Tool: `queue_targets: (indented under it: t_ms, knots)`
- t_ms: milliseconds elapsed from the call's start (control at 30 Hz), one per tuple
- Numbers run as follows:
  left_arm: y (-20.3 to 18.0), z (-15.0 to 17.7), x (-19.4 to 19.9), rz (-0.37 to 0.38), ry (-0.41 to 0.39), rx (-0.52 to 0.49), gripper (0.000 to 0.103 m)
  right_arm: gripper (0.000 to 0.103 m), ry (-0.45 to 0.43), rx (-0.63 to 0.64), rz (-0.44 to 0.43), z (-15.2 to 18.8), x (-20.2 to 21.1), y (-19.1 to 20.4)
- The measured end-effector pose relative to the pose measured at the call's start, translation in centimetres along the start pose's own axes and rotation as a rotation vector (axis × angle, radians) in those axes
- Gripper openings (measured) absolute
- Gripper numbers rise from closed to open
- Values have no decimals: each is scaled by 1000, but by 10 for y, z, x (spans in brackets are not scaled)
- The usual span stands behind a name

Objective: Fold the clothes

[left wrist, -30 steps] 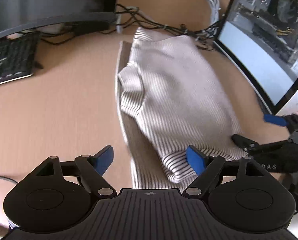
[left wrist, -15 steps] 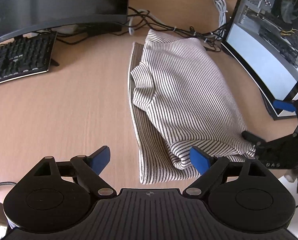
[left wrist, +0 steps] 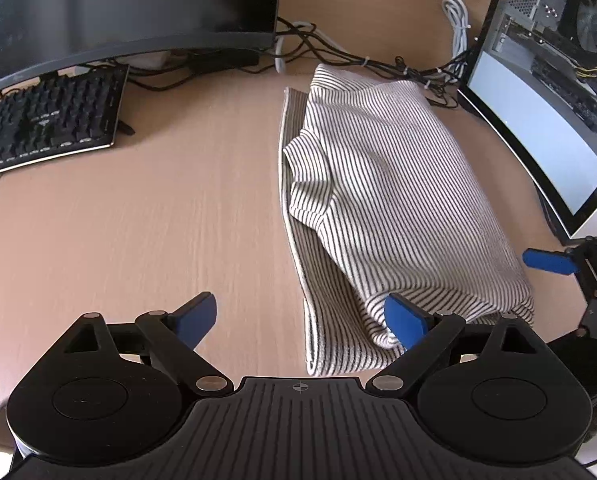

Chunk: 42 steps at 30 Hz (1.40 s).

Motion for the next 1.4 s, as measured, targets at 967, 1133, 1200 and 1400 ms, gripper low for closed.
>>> queue_targets:
  t_ms: [967,1133,1200,1400]
  knots:
    - [5,-6,-18,-16,33,7,98,103,90,-288,-39,-14,-30,-13]
    - [2,-9,-21,-6,34,-1,98,103,86,-272,-39,-16,-28,-15]
    - [2,-10,-21,-5,31,-5,98,103,75,-248,-35,-18,-26,-15]
    - [24,-15,-5,-40,-28,-51,100,90,-117,44,-146,-37,25,0]
Point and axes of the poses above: each gripper's, at about its wrist camera, not at the fingertips, and x roughly against the way its jaws point, y to its left, z to its underside, the point moved 10 cm from there along -x, roughly the way its jaws point, and after that the axes turned 7 degrees about z, right-handed, at the moved point
